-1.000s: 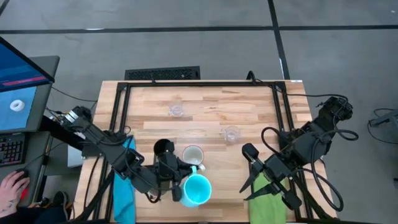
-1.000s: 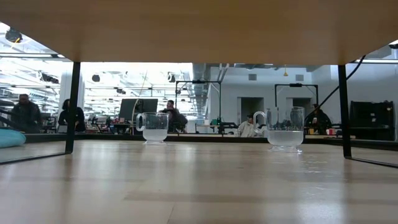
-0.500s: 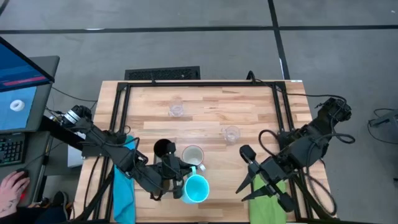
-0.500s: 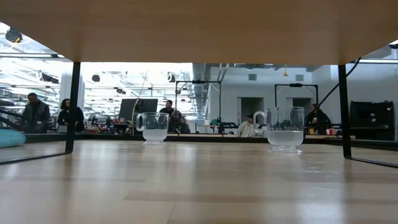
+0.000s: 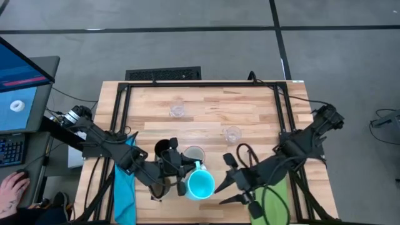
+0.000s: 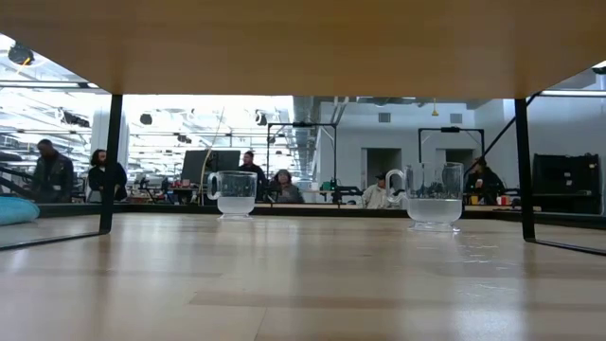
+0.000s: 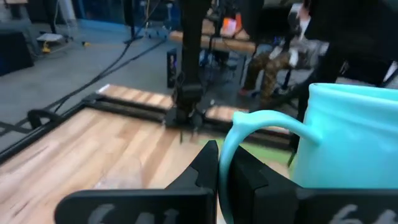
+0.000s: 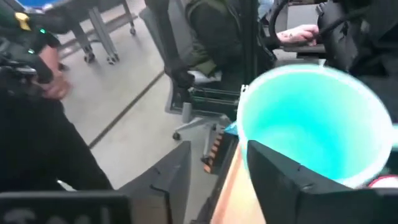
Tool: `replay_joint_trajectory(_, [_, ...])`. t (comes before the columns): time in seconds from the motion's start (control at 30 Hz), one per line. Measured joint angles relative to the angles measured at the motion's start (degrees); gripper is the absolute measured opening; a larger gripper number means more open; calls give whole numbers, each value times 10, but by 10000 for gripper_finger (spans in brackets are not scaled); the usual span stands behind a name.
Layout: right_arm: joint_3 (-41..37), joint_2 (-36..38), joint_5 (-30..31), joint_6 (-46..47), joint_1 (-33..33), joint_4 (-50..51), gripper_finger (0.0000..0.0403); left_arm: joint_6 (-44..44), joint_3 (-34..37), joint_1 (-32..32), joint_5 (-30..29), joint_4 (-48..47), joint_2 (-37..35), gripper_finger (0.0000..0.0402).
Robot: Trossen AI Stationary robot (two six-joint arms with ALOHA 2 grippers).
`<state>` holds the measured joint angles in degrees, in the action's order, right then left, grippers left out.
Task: Stack small to large cups/mugs on shelf
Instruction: Put the blue mug on the shelf
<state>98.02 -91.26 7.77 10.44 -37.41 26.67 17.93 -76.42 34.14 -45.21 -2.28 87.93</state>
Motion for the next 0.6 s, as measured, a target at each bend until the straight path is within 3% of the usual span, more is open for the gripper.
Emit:
replay_joint_trajectory(0.2, [0, -20, 22, -22, -2, -3, 225, 30, 0, -1, 19, -43, 1, 0])
replay_joint_trajectory(0.6, [0, -19, 43, -71, 9, 18, 215, 43, 0, -12, 39, -48, 1, 0])
